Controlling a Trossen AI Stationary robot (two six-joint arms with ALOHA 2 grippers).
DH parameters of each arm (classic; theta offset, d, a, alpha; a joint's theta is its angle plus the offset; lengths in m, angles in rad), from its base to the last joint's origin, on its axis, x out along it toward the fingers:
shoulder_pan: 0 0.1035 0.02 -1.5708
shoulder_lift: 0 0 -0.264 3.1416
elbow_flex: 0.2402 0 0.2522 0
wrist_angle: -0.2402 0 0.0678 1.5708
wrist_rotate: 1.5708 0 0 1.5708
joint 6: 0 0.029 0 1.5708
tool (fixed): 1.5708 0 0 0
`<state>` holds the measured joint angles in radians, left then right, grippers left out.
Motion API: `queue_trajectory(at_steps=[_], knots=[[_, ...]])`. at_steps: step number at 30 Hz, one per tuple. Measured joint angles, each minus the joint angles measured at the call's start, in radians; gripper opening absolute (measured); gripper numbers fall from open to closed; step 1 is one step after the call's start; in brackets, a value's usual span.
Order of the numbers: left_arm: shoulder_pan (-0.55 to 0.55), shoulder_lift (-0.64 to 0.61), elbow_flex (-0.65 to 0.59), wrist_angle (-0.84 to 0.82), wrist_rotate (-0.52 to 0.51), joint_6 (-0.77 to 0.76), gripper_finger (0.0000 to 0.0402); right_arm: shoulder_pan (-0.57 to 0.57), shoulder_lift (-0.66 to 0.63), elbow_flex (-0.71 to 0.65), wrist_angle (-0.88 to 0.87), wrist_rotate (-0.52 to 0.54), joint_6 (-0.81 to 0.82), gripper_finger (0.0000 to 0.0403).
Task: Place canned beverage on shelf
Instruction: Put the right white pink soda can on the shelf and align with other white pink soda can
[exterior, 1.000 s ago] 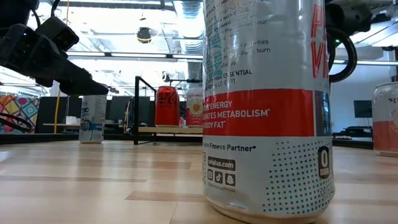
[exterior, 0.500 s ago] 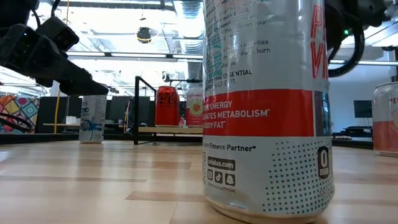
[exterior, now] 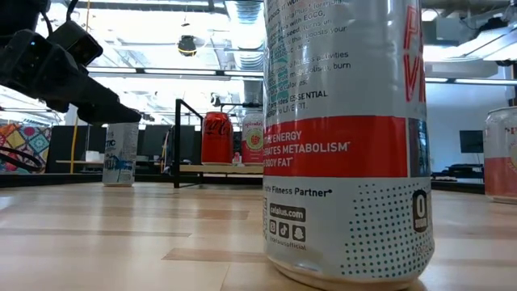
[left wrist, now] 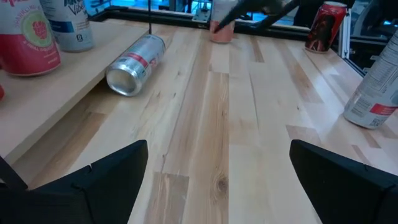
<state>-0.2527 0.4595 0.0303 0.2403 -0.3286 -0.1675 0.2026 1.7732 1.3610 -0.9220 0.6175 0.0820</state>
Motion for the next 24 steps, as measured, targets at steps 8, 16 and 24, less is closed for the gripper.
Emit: queue_trajectory(at_steps=[8, 16, 24], knots=[[0.000, 0.000, 0.000, -0.032, 0.010, -0.017, 0.0379, -0.189, -0.002, -0.040, 0.097, -0.148, -0.113, 0.0365], [0.000, 0.001, 0.000, -0.068, 0.011, -0.002, 0.0379, -0.296, -0.002, -0.169, 0.239, -0.198, -0.143, 0.0337], [0.000, 0.001, 0.000, -0.085, 0.011, -0.011, 0.0379, -0.288, -0.003, -0.207, 0.265, -0.278, -0.127, 0.0319]])
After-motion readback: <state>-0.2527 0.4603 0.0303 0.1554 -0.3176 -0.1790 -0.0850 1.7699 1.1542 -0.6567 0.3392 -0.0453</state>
